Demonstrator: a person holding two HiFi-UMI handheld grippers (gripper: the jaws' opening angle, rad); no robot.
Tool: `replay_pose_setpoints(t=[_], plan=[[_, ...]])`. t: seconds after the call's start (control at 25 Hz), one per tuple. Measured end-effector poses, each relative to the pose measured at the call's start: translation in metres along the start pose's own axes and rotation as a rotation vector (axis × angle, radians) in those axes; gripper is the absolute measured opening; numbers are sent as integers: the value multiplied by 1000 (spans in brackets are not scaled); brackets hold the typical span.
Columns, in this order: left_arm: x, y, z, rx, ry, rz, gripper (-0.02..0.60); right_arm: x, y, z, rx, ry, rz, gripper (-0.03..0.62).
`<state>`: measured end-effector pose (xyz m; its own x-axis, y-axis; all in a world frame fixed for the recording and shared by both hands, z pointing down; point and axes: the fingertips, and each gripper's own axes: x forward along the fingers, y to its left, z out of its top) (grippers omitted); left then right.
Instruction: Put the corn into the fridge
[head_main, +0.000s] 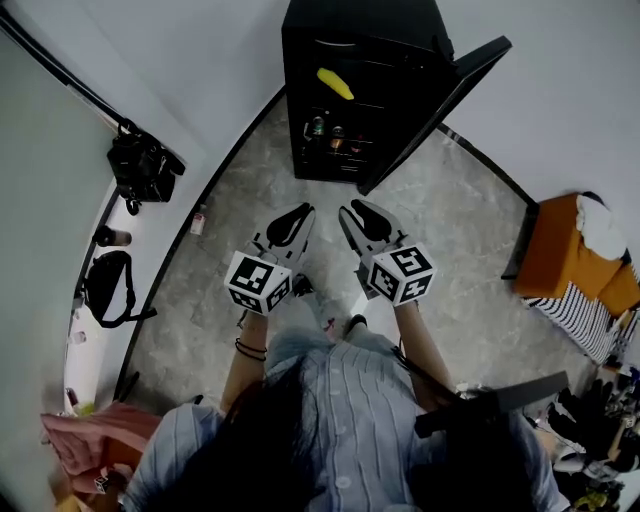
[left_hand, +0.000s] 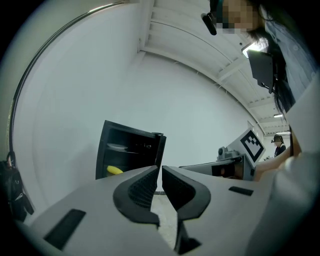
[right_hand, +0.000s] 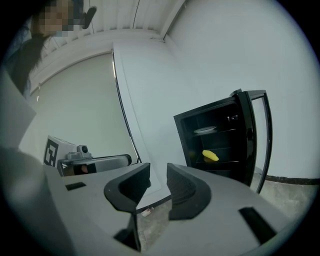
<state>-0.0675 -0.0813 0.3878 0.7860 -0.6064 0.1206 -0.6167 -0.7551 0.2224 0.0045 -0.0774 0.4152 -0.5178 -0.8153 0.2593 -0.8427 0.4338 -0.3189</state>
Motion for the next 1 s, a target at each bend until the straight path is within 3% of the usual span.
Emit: replay_pose_setpoints(t=[1.0], plan=[[-54, -217, -36, 21, -53, 161, 20, -216, 18, -57, -63, 13, 169, 104]])
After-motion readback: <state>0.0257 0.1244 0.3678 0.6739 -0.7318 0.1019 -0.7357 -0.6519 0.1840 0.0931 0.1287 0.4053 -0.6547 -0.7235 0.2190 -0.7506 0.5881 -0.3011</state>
